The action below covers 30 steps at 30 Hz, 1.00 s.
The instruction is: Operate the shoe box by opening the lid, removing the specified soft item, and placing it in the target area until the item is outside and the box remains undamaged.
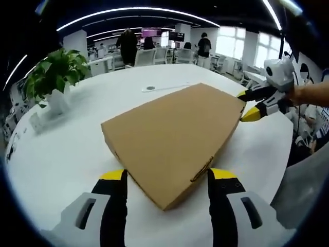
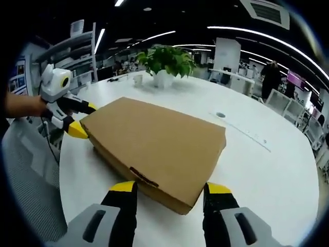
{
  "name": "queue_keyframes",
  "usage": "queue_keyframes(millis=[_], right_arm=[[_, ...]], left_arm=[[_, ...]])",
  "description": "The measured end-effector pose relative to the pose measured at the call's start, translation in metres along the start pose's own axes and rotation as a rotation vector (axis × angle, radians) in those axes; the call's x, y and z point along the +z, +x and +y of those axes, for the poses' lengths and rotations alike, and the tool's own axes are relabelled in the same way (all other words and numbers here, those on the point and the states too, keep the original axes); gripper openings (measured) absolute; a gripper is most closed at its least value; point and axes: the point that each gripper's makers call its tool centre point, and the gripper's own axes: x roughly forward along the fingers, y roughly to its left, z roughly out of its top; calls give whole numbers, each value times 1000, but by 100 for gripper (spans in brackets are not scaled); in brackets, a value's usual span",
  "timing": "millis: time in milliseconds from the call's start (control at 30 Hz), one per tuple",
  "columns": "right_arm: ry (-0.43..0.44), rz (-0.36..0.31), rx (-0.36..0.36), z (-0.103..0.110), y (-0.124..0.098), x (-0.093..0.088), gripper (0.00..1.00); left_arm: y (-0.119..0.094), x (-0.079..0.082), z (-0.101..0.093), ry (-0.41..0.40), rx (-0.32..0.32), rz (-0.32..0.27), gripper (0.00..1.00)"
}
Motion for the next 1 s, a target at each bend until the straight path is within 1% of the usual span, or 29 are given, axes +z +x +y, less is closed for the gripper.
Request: queue_keyframes(millis=[200, 433, 1000], right_arm=[[18, -14, -9, 6, -3, -1, 48], [43, -12, -14, 16, -7, -3, 46], [49, -8, -35, 44, -13, -8, 41]], left_arm=[[-3, -1, 2, -1, -14, 4, 64], [-6, -3, 7, 23, -42, 19, 63], [-14, -12, 22, 84, -111, 60, 63]])
